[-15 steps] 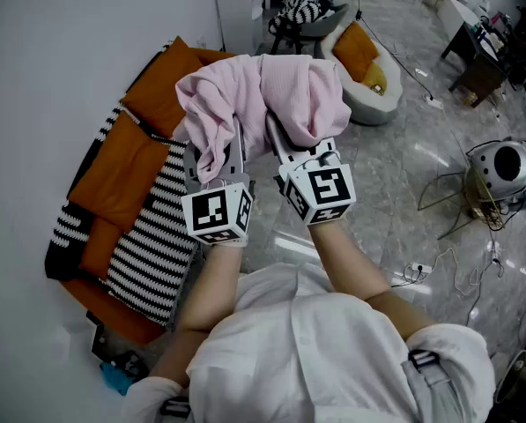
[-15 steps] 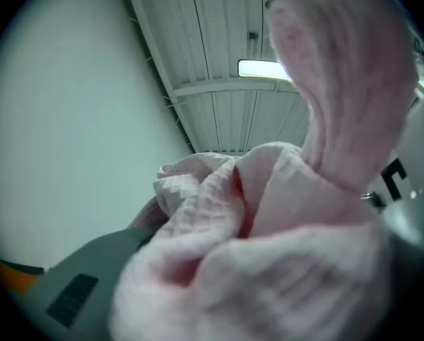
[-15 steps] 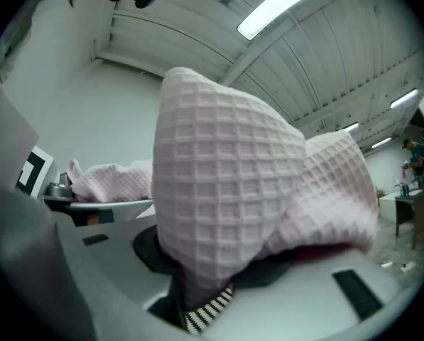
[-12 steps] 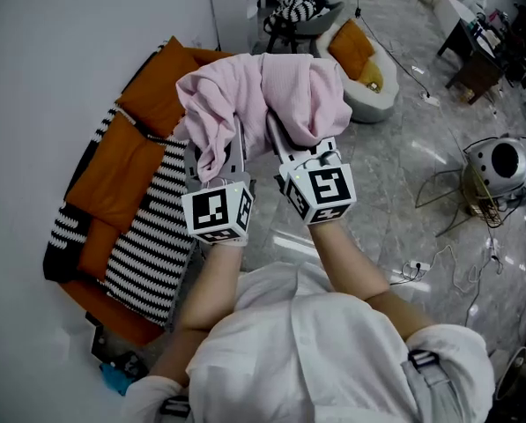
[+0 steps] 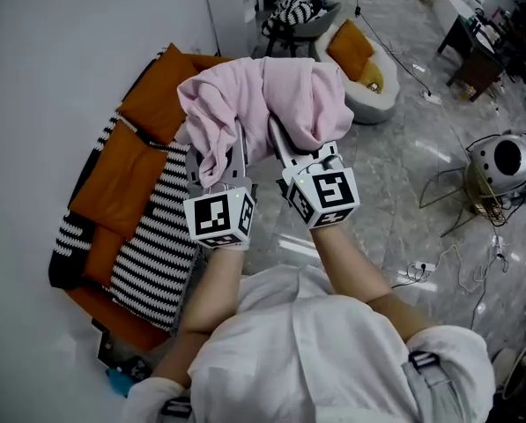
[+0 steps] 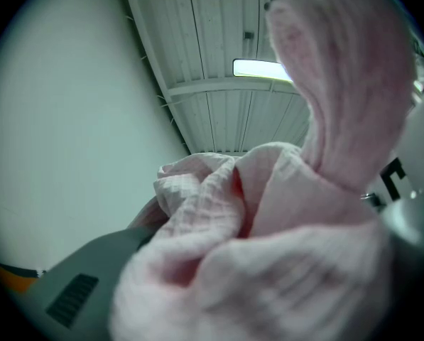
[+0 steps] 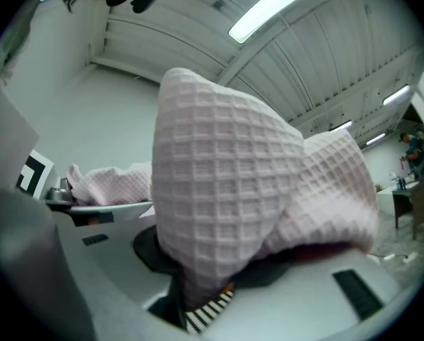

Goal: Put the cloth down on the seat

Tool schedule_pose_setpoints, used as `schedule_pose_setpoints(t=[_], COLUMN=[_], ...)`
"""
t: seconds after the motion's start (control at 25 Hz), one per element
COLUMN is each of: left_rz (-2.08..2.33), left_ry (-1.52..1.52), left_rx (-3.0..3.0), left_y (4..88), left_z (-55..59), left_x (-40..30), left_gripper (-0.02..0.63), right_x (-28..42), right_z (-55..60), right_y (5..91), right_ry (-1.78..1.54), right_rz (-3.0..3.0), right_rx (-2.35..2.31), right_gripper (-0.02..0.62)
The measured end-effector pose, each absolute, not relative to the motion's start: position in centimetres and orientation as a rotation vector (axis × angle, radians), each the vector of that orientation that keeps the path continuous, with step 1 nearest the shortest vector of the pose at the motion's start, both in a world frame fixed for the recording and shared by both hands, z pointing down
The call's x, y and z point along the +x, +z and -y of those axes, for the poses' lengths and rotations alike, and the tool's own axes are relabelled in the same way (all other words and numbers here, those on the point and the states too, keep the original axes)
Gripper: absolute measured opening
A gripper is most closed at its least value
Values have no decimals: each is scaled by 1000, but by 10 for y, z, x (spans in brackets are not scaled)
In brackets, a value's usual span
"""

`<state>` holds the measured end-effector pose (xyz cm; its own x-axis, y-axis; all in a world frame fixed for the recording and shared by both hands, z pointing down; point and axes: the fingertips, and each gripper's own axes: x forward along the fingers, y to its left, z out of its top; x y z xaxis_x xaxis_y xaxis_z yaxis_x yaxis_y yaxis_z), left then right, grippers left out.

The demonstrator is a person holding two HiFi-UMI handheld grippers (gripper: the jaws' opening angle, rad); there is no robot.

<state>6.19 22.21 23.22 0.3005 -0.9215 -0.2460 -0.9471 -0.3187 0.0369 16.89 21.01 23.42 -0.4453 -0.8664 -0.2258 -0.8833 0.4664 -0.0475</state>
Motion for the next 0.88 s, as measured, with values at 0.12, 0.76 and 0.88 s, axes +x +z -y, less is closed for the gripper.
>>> schedule_pose_setpoints(t=[0.12, 0.76, 0.88], left_rz=[-1741, -1850, -1863], left_ry=[324, 284, 278], left_rx=[-2419, -2440, -2440], left_y=[228, 263, 269], left_z=[-222, -195, -182], left_x=[65, 67, 54], left_gripper=[133, 133, 133], right_x=[173, 173, 161], right_z=[-209, -178, -164], right_y=[233, 266, 273], right_ry=[75, 17, 6], right_rz=[-2462, -2560, -2569], right_rx=[-1469, -1460, -1454], right_gripper=[160, 160, 160])
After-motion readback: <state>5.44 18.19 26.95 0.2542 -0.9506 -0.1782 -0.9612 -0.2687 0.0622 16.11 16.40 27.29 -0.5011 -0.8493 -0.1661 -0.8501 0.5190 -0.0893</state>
